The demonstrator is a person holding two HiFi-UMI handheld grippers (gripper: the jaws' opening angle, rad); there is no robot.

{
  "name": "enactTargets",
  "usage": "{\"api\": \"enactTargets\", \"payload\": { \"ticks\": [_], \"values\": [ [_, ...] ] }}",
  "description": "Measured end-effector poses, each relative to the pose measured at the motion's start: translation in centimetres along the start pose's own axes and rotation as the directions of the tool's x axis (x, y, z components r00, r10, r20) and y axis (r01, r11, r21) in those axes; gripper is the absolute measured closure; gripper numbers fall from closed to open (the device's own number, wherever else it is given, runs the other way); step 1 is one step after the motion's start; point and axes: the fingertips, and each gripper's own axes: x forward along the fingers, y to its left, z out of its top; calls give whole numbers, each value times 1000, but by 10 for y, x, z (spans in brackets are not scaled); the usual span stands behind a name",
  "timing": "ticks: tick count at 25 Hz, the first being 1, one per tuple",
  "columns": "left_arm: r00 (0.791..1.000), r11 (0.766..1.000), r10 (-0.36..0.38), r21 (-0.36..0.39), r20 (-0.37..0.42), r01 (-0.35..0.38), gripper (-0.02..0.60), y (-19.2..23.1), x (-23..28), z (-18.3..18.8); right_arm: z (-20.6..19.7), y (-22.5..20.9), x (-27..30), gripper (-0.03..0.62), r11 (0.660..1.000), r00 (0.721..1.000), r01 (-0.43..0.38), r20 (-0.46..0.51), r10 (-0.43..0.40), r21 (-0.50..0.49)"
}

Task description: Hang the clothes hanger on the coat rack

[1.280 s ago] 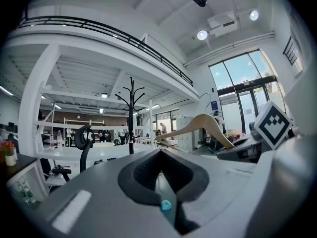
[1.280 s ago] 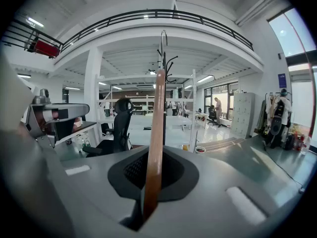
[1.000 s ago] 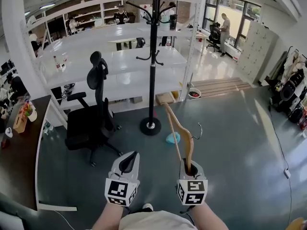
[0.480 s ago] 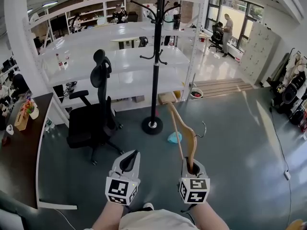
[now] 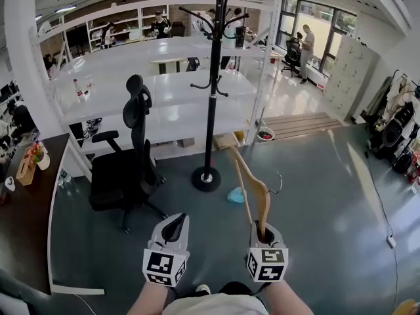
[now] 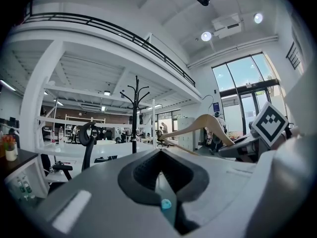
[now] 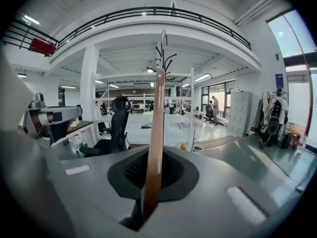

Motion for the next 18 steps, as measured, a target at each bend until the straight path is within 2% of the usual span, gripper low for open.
{"api": "enactTargets", "payload": {
  "ticks": [10, 18],
  "values": [
    [997, 998, 55, -6, -49, -55, 581, 25, 37, -17, 7, -21, 56, 566, 1000, 999, -27, -24, 26, -5],
    [993, 994, 112, 12, -42, -111, 581, 54, 126, -10, 39, -61, 149, 566, 997, 997, -81, -11, 81, 2]
  ]
}}
